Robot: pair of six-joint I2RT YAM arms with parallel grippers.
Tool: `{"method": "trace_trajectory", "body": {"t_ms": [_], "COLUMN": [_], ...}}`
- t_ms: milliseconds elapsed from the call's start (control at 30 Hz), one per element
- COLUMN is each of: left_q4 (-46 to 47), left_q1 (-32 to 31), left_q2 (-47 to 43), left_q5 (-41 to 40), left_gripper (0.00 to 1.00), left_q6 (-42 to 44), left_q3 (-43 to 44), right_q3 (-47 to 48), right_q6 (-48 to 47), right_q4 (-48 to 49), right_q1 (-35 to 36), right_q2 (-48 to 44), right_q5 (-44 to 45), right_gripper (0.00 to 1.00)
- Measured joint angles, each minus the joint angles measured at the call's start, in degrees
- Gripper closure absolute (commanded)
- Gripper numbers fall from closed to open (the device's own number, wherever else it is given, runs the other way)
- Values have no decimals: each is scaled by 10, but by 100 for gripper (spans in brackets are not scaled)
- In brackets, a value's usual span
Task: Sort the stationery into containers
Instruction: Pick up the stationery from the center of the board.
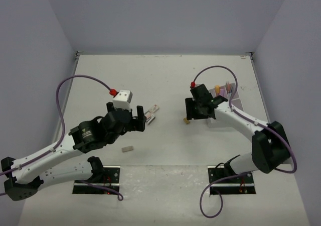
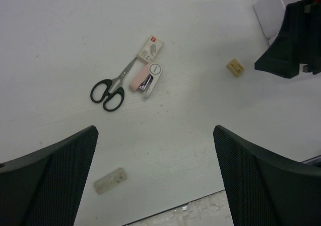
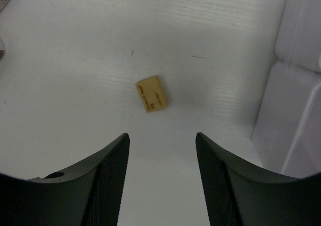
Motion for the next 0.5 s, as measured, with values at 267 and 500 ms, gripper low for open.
{"method": "trace_trajectory", "body": {"t_ms": [267,500], "left_q4": [0,-2], "left_q1": [0,0], "left_q2": [-49,-53], "left_q5": [6,6], "left_gripper": [0,0], "left_q6": [49,71], "left_q3": [-3,-37], "right_q3": [57,101], "right_q6": [-21,-37], "right_q4": [-3,-13], "right_q1": [11,15], "right_q2": [152,189], "right_q5": [10,2], "right_gripper": [47,53]}}
